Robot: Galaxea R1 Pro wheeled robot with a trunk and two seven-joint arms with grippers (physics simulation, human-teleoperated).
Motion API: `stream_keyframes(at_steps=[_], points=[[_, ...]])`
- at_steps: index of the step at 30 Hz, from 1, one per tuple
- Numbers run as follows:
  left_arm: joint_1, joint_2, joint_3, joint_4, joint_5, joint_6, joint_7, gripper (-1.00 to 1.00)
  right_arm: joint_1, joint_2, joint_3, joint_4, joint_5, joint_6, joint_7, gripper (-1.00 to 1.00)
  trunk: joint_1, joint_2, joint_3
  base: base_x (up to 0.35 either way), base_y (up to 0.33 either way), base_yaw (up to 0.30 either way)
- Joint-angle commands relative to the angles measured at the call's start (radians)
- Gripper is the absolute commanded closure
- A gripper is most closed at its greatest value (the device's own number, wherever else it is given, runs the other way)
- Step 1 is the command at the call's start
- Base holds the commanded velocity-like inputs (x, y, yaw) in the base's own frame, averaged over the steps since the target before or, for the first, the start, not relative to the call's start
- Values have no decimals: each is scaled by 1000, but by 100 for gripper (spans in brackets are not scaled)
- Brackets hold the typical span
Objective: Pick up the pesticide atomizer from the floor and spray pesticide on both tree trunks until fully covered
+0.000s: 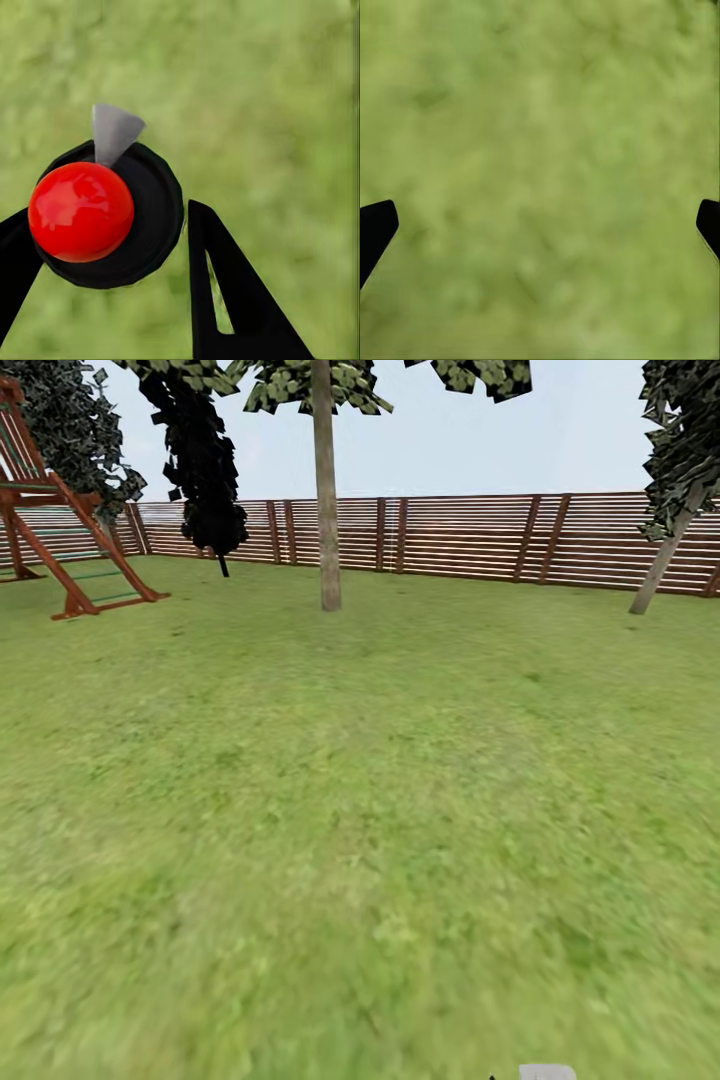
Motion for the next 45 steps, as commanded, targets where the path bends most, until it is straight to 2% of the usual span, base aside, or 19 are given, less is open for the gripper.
stream_keyframes(at_steps=[1,45], points=[[-1,0,1,1,-8,-3,6,100,-1,0,-7,1,11,-3,-4,-100,0,0,-1,338,0,0],[-1,0,1,1,-8,-4,6,100,-1,0,-7,1,11,-3,-4,-100,0,0,-1,338,0,0]])
